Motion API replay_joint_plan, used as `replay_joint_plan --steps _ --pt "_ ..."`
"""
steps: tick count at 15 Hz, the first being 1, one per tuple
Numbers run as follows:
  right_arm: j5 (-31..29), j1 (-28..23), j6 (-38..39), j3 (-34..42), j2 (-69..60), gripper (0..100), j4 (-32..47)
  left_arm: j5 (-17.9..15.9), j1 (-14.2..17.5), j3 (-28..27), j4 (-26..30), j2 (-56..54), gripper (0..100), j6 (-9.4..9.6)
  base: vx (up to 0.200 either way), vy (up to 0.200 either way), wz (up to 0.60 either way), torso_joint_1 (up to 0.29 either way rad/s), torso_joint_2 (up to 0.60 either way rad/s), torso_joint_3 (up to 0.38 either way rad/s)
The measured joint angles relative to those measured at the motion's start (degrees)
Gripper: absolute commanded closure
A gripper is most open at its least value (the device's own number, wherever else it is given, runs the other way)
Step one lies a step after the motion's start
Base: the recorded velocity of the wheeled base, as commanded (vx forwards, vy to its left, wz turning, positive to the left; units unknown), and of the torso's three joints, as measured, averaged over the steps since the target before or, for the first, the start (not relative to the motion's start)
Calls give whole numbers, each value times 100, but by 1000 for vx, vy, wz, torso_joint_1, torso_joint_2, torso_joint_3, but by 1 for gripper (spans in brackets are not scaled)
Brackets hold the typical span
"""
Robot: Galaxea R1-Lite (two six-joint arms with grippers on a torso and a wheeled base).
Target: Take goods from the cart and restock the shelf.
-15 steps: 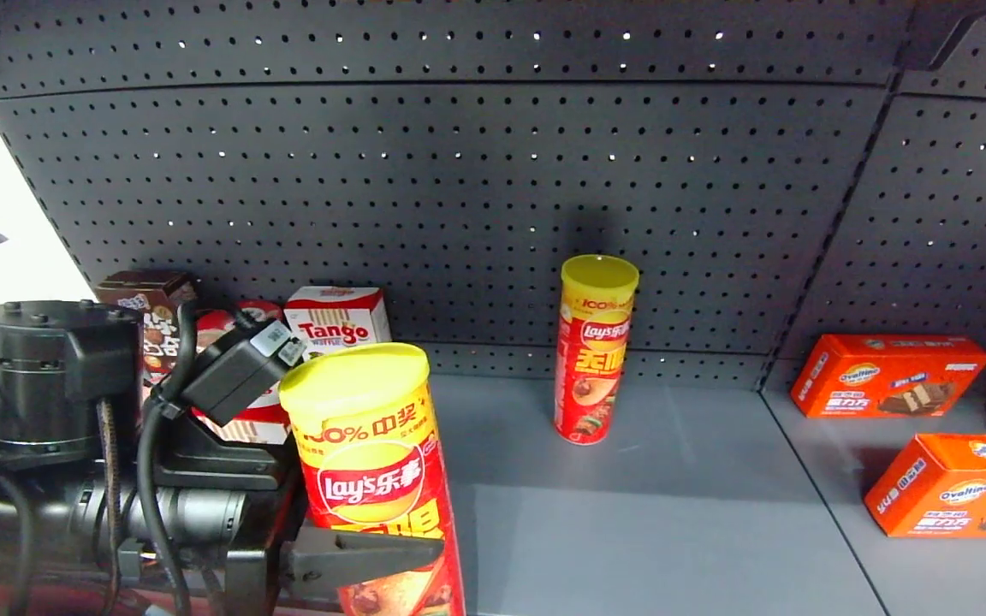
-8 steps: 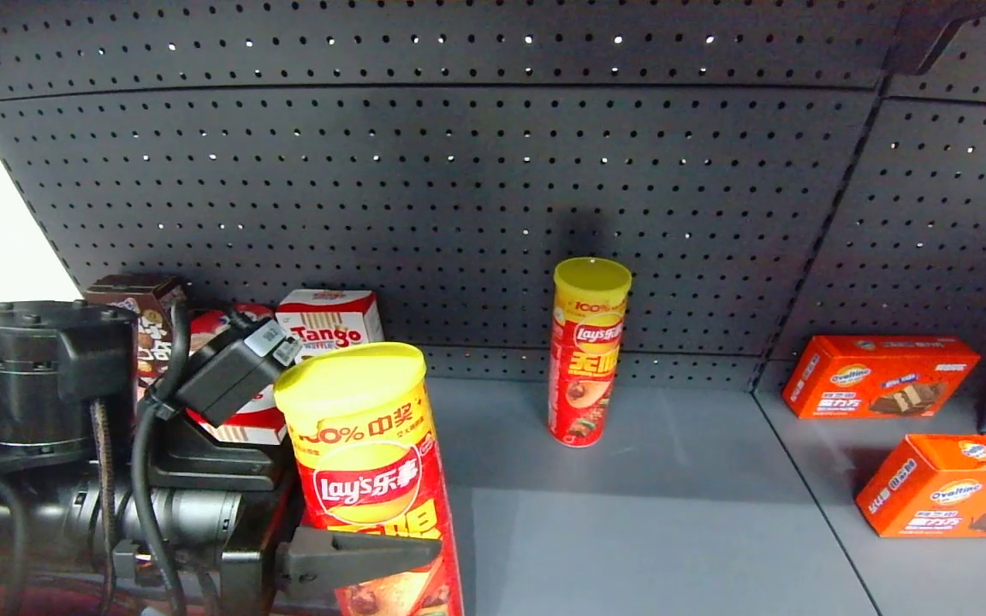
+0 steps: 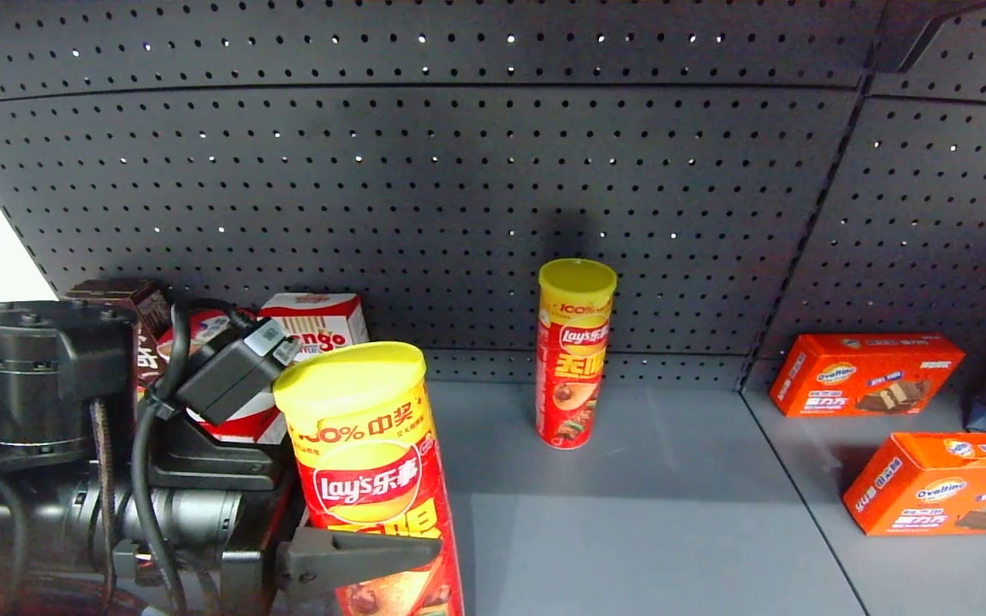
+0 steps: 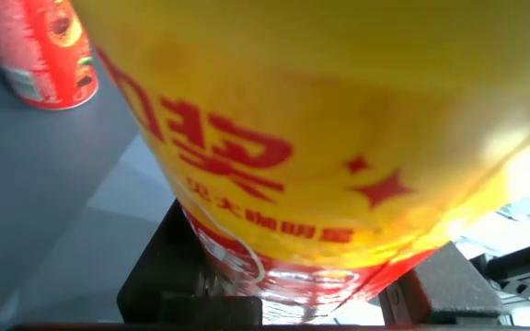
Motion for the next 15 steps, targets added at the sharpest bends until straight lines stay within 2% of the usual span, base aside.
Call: replay_joint_plan --steps 2,5,9,11,13,15 --pt "0 2 -7 0 0 0 2 -2 -6 -1 2 -2 100 0 0 0 0 0 0 0" --pt "0 0 -5 0 0 0 2 0 -17 13 27 -4 100 0 0 0 -600 1 1 5" --pt "-4 7 -2 0 0 0 0 57 -34 20 0 0 100 0 0 0 0 0 0 0" --pt "-1 -7 -2 0 2 0 0 336 -17 20 -30 -9 100 6 0 0 0 0 0 0" --pt "51 21 -54 -27 24 0 5 424 -12 118 -49 -55 100 6 0 0 0 0 0 0" --pt "229 79 -50 -532 195 0 45 450 -9 230 -30 -177 100 9 0 0 0 0 0 0"
